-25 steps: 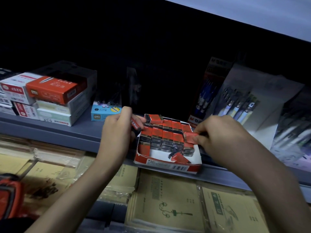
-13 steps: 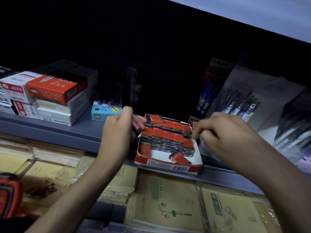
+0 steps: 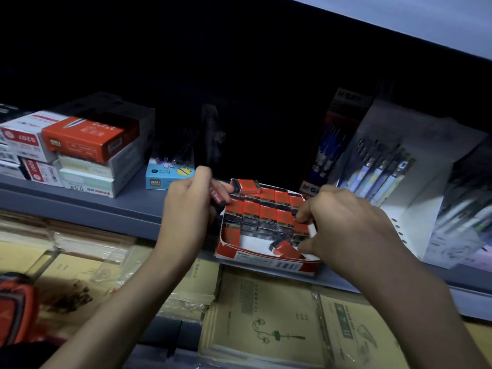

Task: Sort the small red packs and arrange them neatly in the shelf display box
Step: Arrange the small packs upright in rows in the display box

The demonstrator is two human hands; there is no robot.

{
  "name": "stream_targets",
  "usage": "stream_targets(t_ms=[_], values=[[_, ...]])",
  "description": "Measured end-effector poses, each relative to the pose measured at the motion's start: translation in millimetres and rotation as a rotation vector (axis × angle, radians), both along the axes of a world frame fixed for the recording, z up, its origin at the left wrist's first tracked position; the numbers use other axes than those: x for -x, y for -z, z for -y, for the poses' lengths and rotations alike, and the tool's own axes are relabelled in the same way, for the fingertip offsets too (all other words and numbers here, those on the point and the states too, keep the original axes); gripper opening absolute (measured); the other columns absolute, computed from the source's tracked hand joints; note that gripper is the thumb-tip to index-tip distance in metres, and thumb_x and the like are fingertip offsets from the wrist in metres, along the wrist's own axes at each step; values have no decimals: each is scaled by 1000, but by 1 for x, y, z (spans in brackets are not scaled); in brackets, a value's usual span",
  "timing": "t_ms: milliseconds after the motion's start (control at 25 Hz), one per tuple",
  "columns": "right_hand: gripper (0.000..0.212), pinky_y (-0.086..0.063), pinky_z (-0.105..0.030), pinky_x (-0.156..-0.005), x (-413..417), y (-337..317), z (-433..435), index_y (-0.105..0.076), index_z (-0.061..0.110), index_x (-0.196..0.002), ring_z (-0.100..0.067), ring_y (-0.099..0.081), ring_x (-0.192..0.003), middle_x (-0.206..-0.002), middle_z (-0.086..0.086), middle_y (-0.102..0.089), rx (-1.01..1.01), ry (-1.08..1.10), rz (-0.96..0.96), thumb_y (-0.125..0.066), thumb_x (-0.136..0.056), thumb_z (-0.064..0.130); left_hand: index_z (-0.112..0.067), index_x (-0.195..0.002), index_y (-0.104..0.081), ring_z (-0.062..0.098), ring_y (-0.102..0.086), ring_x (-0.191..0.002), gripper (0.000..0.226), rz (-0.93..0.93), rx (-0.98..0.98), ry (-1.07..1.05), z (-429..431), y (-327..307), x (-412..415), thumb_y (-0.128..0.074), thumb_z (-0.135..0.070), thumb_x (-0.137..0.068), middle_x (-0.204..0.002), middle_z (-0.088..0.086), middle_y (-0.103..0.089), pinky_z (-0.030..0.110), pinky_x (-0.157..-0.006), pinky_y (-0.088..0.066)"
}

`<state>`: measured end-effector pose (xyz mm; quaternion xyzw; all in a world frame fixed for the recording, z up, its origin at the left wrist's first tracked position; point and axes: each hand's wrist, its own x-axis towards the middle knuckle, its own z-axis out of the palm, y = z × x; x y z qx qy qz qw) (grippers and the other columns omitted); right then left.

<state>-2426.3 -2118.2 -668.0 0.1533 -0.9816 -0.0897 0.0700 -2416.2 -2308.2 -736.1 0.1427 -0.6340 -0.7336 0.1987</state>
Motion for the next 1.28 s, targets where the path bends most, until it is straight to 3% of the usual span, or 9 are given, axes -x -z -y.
stream_targets(t_ms=[280, 520, 600, 840, 920, 1000, 1160, 1280], values=[[37, -37, -30, -69, 4, 0, -8, -71, 38, -120, -15, -55, -93, -97, 13, -45, 51, -44, 44, -74, -86, 52, -21, -48, -64, 49, -64, -95, 58, -26, 17, 16, 2, 4, 0, -41, -29, -100, -91, 4, -80, 43, -75, -44], [29, -37, -30, -69, -1, 7, -14, -72, 36, -120, -14, -55, -91, -90, 14, -40, 121, -88, 41, -65, -94, 48, -21, -47, -64, 14, -51, -58, 56, -19, 45, 27, 0, 4, -2, -42, -30, -99, -90, 3, -80, 36, -64, -39], [28, -39, -28, -70, -1, 6, -16, -70, 37, -122, -12, -54, -91, -92, 15, -40, 175, -106, 71, -62, -97, 43, -20, -47, -62, 11, -47, -53, 58, -18, 34, 30, 0, 2, -3, -42, -27, -100, -91, 3, -80, 34, -60, -37], [42, -51, -35, -85, -6, -6, -24, -63, 41, -131, -16, -57, -101, -109, 11, -50, 259, -129, 107, -42, -103, 17, -20, -50, -63, 52, -63, -96, 56, -17, 38, 4, 0, 3, -1, -41, -28, -101, -92, 4, -80, 43, -74, -44], [44, -50, -34, -74, -9, -12, -29, -53, 46, -130, -14, -57, -91, -98, 12, -55, 295, -135, 125, -47, -101, 14, -21, -49, -63, 52, -63, -101, 57, -23, 41, 1, -1, 3, -1, -41, -28, -101, -92, 5, -80, 43, -75, -44], [36, -48, -35, -62, -8, -13, -32, -45, 42, -118, -12, -57, -74, -78, 8, -59, 375, -122, 129, -58, -98, 15, -20, -50, -63, 52, -63, -100, 56, -25, 37, -4, -1, 2, -1, -41, -27, -101, -92, 6, -80, 44, -75, -45], [26, -55, -40, -72, 2, -8, -31, -51, 33, -97, -13, -61, -73, -78, 6, -63, 475, -45, 80, -71, -91, 19, -19, -51, -63, 50, -66, -101, 54, -18, 31, 0, -1, 2, 0, -42, -28, -100, -91, 5, -80, 63, -88, -54], [24, -56, -37, -71, 6, -7, -30, -57, 34, -95, -11, -62, -71, -76, 6, -64, 503, -52, 55, -74, -89, 18, -21, -50, -65, 50, -66, -100, 51, -19, 29, 6, 0, 2, 0, -42, -33, -95, -91, 6, -80, 59, -83, -54]])
